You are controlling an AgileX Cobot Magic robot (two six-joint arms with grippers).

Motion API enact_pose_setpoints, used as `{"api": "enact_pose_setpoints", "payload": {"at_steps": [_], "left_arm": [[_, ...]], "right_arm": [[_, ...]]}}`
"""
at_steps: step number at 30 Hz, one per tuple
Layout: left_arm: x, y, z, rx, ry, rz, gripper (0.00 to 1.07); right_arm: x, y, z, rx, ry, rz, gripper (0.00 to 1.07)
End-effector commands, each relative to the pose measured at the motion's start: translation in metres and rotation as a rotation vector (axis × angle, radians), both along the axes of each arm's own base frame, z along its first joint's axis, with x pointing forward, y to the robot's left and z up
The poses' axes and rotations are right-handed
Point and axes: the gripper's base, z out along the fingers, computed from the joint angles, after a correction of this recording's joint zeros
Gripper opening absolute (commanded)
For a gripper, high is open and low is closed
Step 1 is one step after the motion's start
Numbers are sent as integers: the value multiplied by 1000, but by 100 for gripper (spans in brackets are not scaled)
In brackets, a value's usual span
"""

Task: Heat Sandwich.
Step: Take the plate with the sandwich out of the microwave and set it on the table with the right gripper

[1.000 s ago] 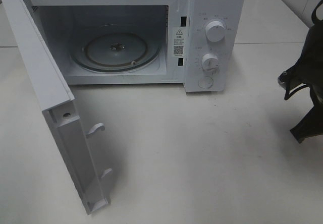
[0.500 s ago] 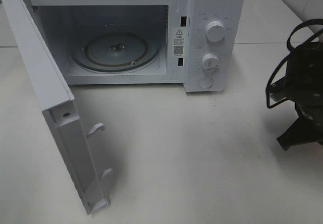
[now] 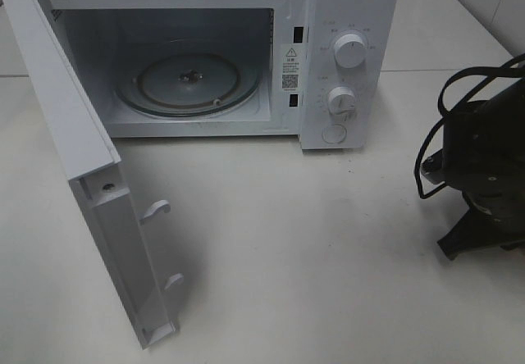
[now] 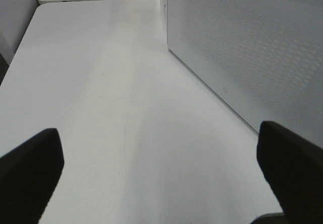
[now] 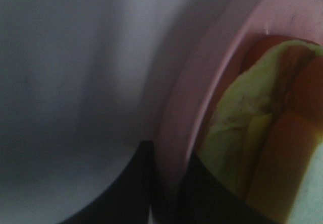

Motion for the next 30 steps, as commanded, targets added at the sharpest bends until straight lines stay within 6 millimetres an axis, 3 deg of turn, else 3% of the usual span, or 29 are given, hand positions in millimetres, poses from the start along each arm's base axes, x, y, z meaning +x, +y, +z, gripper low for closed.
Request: {"api": "enact_pose_setpoints", "payload": {"at_steps": [1, 7, 19, 30], "left_arm": [[-3, 0, 1, -6, -41, 2, 100], [-3, 0, 1, -6, -41, 2, 100], [-3, 0, 1, -6, -41, 2, 100], [-3, 0, 1, -6, -41, 2, 100]], "right_arm": [[1, -2, -5, -17, 2, 16, 1], [1, -3, -17, -42, 28, 25, 2], [1, -3, -18, -42, 32, 22, 5], [-1, -3, -19, -39, 60, 19, 17]]}}
